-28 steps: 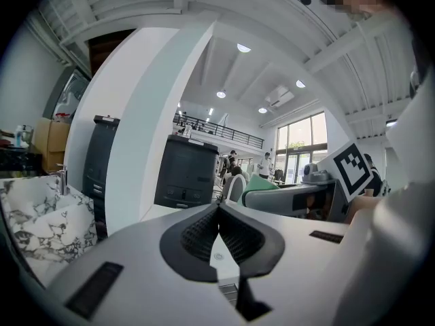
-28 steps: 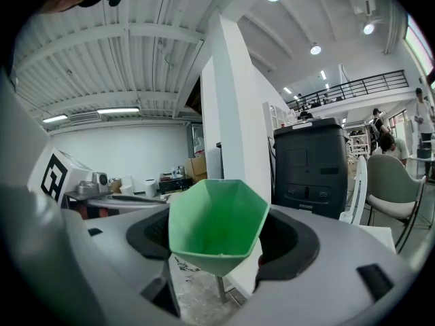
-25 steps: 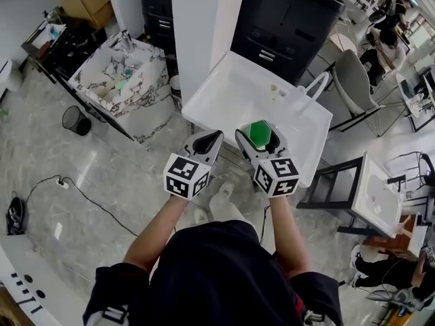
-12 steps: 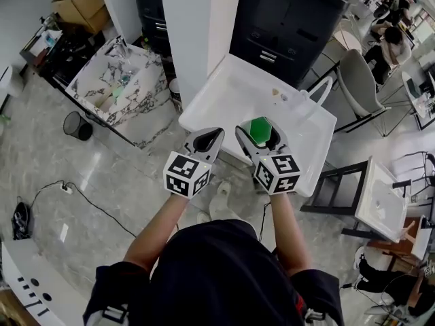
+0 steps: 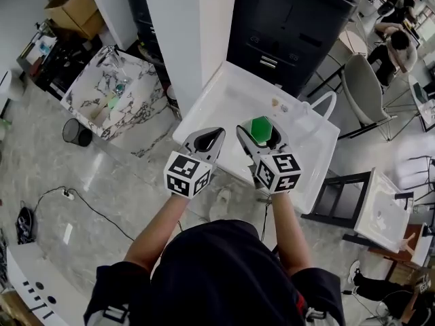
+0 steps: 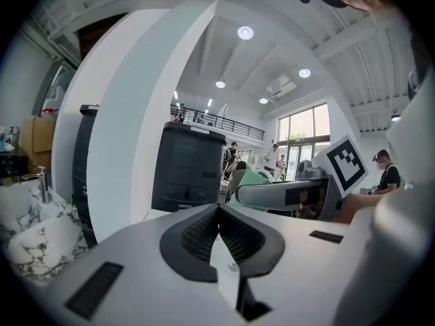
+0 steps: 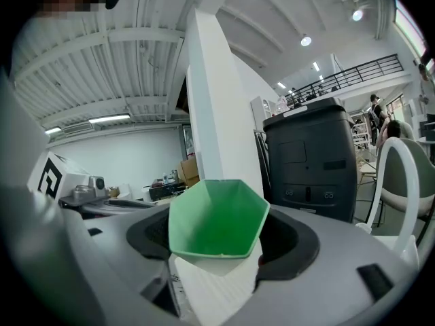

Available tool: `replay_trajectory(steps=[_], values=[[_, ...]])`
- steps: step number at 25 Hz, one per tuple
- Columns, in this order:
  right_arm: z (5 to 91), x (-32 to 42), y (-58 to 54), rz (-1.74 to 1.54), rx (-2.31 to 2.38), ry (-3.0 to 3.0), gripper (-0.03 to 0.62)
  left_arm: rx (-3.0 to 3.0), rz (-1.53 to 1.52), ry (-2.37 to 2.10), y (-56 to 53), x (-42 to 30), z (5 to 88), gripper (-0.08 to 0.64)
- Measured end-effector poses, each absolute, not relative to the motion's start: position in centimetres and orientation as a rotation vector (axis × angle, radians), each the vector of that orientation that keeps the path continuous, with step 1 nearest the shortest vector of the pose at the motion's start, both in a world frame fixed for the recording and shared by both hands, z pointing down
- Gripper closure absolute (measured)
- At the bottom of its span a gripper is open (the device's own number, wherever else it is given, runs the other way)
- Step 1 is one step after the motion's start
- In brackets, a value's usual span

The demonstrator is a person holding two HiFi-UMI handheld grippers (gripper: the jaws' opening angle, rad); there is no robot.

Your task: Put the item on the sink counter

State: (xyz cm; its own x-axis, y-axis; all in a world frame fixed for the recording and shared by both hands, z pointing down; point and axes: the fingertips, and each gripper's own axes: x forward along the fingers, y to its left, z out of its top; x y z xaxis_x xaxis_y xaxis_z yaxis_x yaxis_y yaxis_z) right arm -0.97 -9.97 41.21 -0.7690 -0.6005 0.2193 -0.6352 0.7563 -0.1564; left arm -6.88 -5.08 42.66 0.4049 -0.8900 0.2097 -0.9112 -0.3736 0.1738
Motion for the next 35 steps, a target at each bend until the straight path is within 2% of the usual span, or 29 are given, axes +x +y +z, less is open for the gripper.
replay_trajectory(steps=[16, 35], values=[[42.1, -0.7, -18.6, 0.382, 0.959, -2.804, 0.248, 2.378, 0.133, -1.607, -13.9, -6.5, 42.8, 0.548], [43.6, -0.1, -22.4, 0.412, 0.962, -2.776, 0.248, 2.374, 0.158, -1.581, -17.9, -5.3, 43.7, 0.548]])
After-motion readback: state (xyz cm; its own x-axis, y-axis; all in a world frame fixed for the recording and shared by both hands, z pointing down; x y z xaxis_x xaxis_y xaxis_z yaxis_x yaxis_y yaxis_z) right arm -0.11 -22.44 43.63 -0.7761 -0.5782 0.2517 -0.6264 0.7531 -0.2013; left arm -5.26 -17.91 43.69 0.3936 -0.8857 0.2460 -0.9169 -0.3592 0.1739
